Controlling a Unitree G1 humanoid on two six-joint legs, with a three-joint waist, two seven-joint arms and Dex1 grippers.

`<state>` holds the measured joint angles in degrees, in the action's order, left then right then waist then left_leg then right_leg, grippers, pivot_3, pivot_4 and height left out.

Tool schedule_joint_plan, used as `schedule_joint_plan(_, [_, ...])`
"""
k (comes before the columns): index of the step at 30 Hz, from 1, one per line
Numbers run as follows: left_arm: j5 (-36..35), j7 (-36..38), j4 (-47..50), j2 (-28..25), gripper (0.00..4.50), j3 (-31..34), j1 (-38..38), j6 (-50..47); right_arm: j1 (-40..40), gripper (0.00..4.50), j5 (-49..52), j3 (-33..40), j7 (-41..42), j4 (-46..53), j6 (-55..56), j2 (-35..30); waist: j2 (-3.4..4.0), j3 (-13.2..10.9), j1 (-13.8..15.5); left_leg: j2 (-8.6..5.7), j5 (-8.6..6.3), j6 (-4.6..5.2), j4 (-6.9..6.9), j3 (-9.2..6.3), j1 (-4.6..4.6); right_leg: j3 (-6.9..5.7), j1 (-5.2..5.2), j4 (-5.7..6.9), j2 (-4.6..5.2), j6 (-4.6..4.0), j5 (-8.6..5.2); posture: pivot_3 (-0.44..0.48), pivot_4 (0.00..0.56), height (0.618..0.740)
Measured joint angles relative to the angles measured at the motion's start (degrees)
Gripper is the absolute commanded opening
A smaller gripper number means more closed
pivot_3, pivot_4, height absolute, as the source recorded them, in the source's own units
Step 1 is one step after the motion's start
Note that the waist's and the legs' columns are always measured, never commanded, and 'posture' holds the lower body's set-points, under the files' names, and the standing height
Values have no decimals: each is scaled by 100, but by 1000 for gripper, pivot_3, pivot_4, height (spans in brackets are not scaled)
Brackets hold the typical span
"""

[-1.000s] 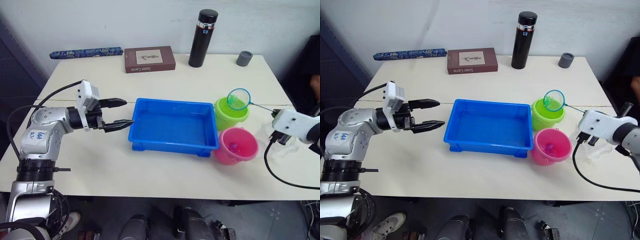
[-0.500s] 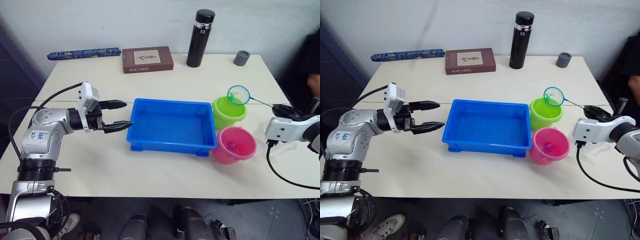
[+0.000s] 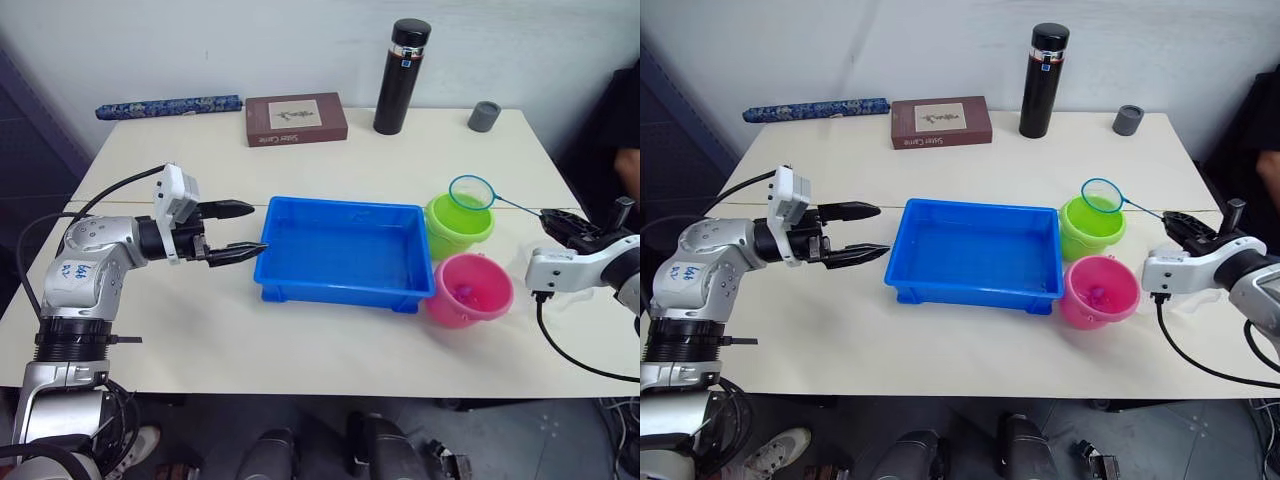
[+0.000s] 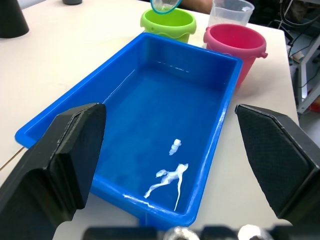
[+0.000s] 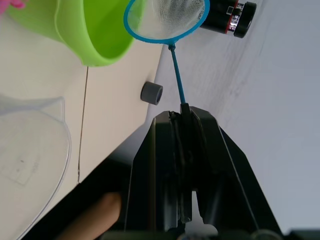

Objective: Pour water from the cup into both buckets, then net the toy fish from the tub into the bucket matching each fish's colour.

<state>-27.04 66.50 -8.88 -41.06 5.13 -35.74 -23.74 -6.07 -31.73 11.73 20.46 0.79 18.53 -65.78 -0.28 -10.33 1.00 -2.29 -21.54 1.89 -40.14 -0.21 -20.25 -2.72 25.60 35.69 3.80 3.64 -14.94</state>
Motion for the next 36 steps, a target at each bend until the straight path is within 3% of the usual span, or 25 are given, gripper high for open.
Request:
schedule_joint_plan(4, [-3,87,22,-33,4460,3,-2,-3,-397,0,1345,13,968,385,-613,146,0,0,-49,5,0,0,-3,0,2,0,-2,3,-4,0,0,0,150,739])
schedule_joint_plan(12, [-207,265,428,-373,4460,172,84,-271,-2114,0,4865,-296,3656,1063,-3842,197,0,0,-101,10,0,1,-5,-14,3,-6,-10,-5,-1,0,0,0,150,739])
schedule_joint_plan(20, [-674,684,1177,-1063,4460,494,678,-784,-2765,0,5528,-1548,5340,959,-4799,263,1,-1,-88,7,-4,6,-1,-17,0,-6,-8,-12,8,-1,0,0,150,739])
schedule_joint_plan(27, [-836,726,1774,-1054,4460,494,1143,-818,-2793,0,5576,-2109,5386,1304,-5327,905,1,-1,-85,4,-4,5,1,-20,-3,-10,-5,-9,11,-1,0,0,150,739])
schedule_joint_plan(36, [-521,159,2027,-306,4460,-70,1867,-384,-1802,0,5408,-2500,4429,2241,-5788,1431,0,-1,-10,-1,-4,5,-5,-20,-3,-11,-6,-14,14,-1,0,0,150,739])
